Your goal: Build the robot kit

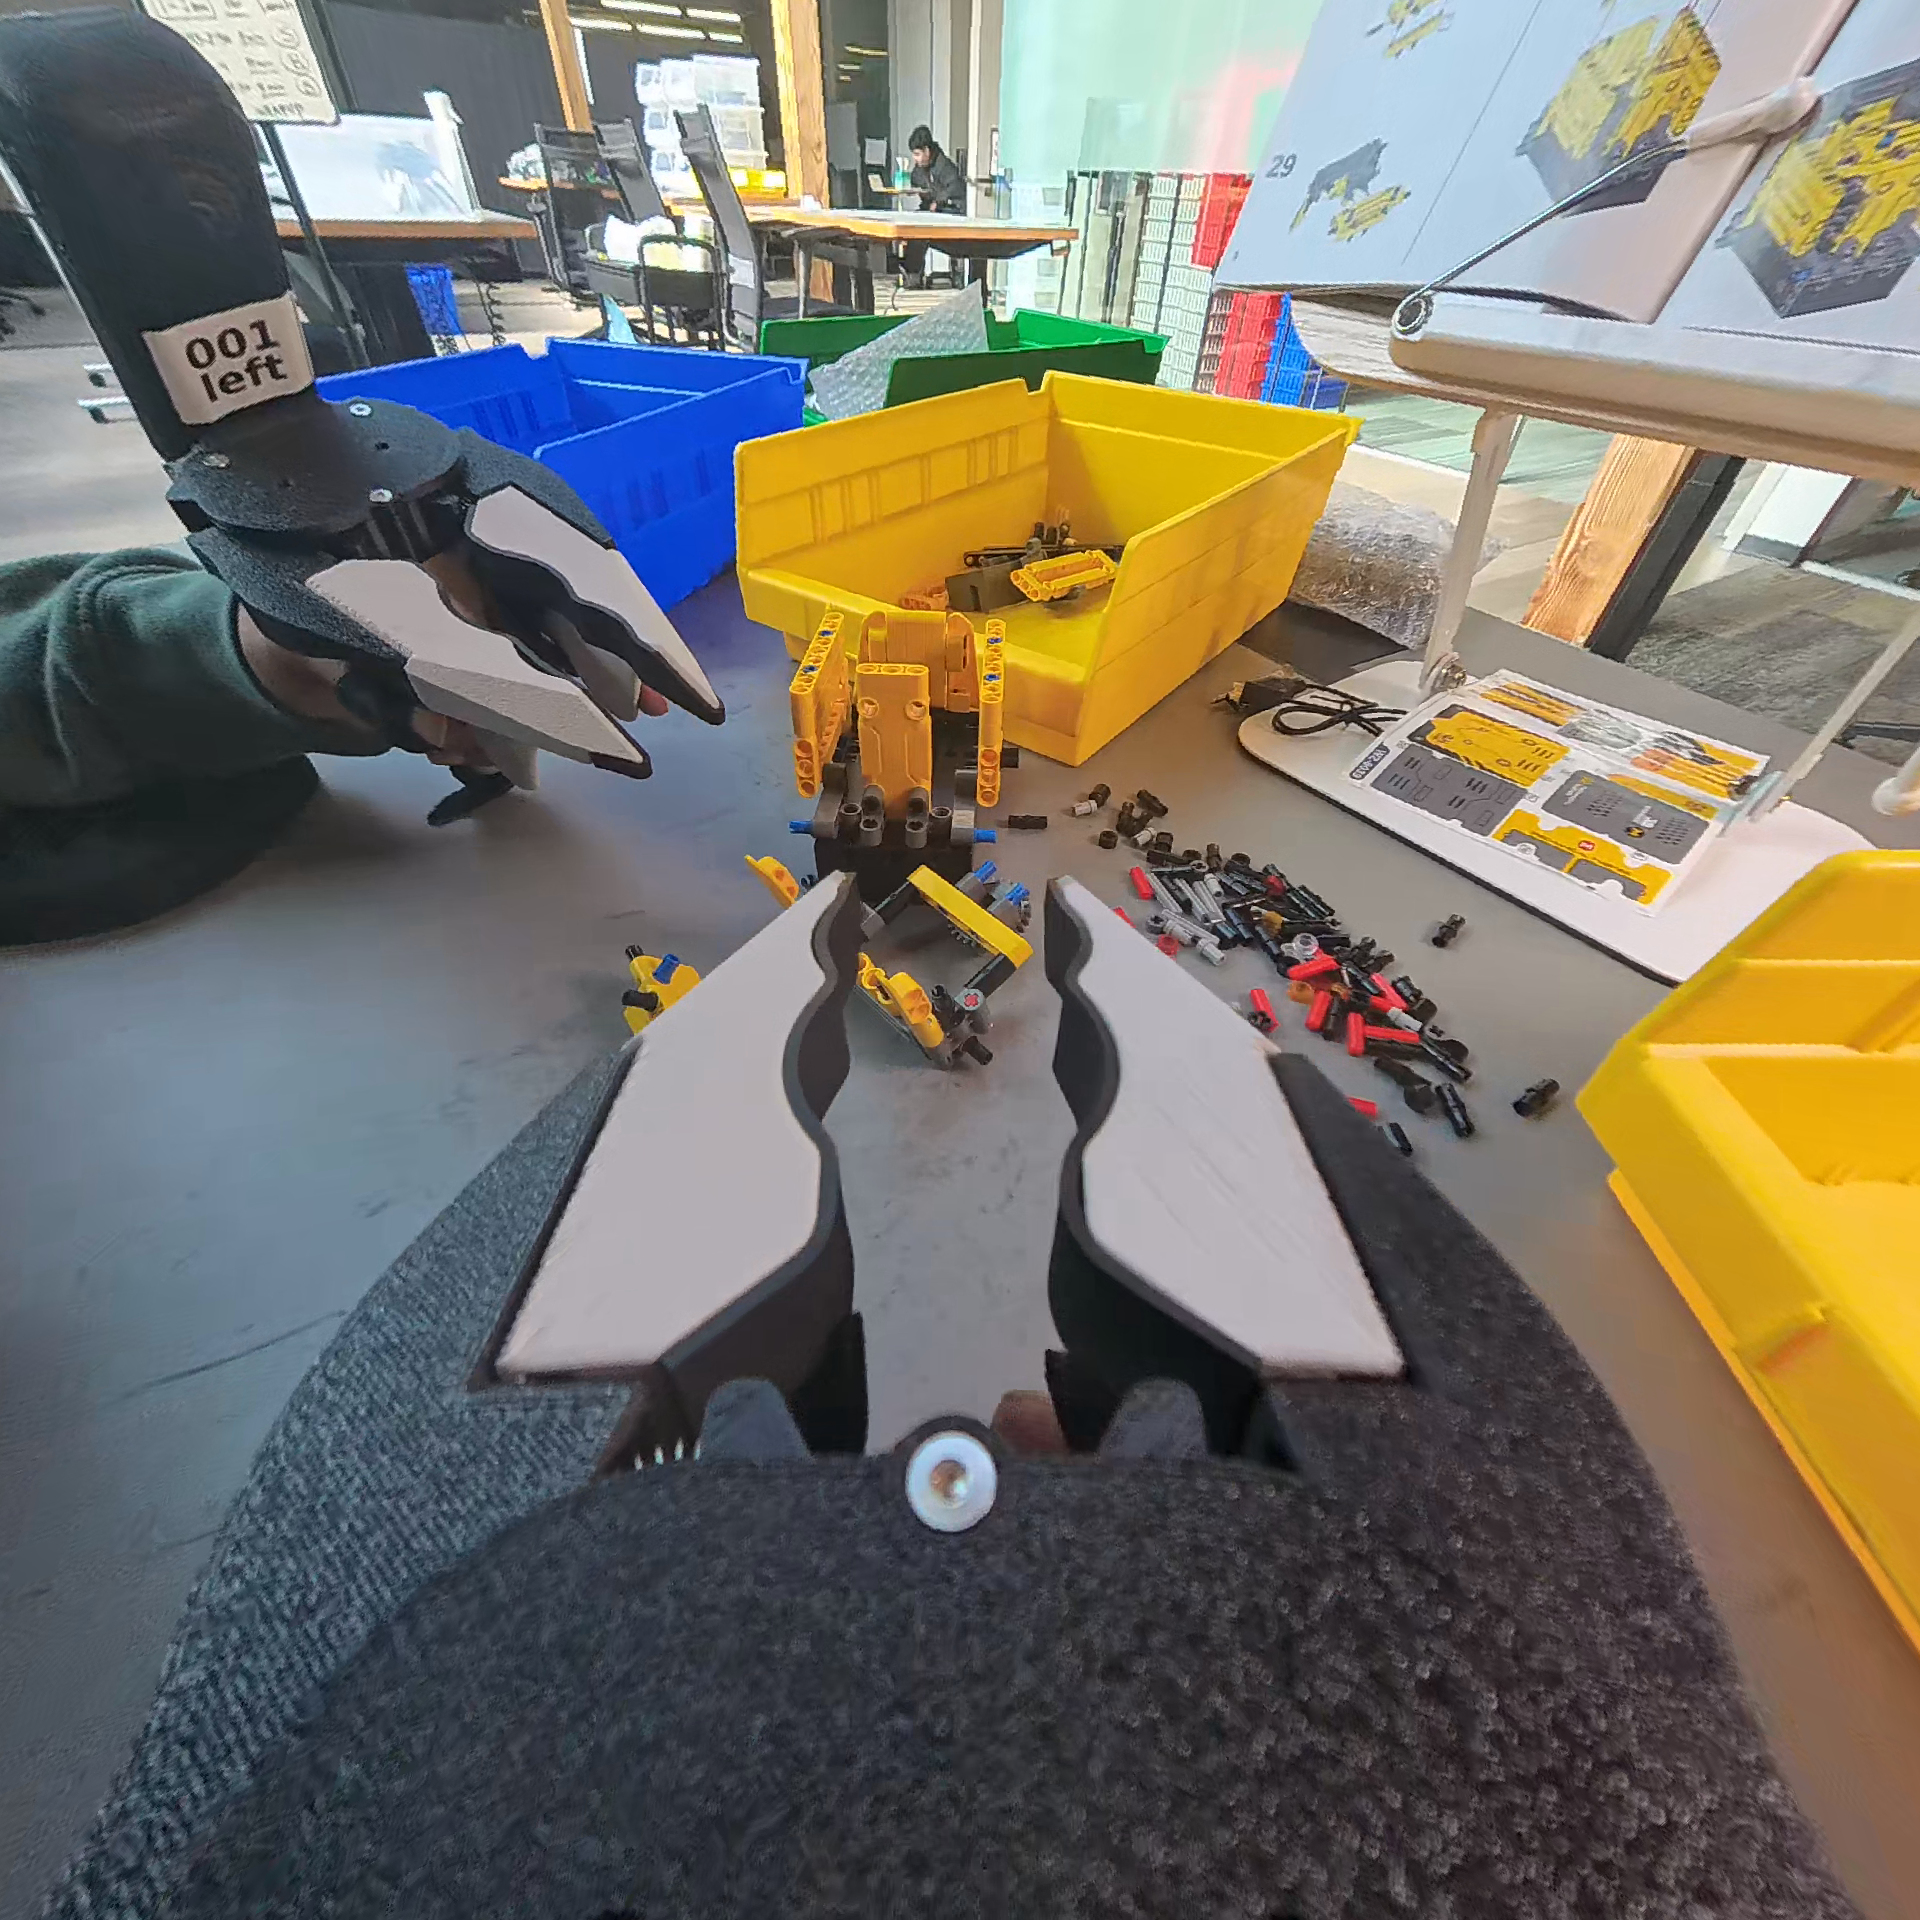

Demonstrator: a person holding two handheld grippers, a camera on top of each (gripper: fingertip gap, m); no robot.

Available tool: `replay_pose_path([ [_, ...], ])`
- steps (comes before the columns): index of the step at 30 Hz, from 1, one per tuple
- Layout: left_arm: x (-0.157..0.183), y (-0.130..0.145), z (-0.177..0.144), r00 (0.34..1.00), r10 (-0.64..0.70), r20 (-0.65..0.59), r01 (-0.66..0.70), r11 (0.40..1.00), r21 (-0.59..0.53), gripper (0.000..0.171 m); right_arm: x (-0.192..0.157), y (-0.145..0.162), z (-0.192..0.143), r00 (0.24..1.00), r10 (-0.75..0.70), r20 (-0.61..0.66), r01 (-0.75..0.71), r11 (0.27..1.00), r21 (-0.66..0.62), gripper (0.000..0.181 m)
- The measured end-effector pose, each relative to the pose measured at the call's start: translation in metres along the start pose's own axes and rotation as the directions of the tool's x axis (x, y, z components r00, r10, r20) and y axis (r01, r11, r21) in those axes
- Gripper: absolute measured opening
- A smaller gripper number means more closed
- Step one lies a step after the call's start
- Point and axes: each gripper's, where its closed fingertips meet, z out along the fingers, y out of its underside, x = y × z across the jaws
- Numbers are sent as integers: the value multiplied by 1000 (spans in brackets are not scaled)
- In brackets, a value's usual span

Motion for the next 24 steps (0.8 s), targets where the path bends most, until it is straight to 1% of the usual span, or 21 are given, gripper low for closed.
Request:
replay_pose_path([
  [1, 0, 0, 0, 1000, -7, -1, 7, 1000, 3, 23, -1, 1, 0, 1000, 1, 7, -1, 1000, -2, 34],
  [3, -2, -1, 0, 1000, -24, 2, 24, 1000, 7, 23, -2, 0, 0, 1000, -8, 11, 8, 1000, 6, 26],
  [6, -3, -2, -1, 998, -62, -1, 62, 998, 13, 22, 2, -3, -1, 996, -74, -45, 75, 997, 22, 14],
  [8, -4, -2, -2, 997, -84, 0, 84, 996, 16, 22, 5, -2, 1, 992, -99, -79, 101, 995, 14, 12],
  [11, -6, -3, -2, 995, -98, 4, 98, 995, 17, 22, 5, 2, 4, 992, -102, -80, 101, 995, -16, 13],
  [13, -6, -4, -2, 994, -112, 4, 112, 993, 24, 22, 7, 4, 5, 990, -103, -93, 101, 995, -26, 7],
  [14, -7, -4, -3, 993, -120, 5, 120, 992, 27, 23, 10, 3, 5, 988, -110, -110, 108, 994, -19, 0],
  [18, -13, -8, -5, 988, -150, 27, 148, 988, 53, 23, 17, 2, 8, 988, -81, -132, 80, 997, -8, 0],
  [24, -33, -15, -16, 975, -187, 116, 174, 978, 118, 24, 25, -1, 11, 991, -17, -136, 23, 999, 41, 0],
])
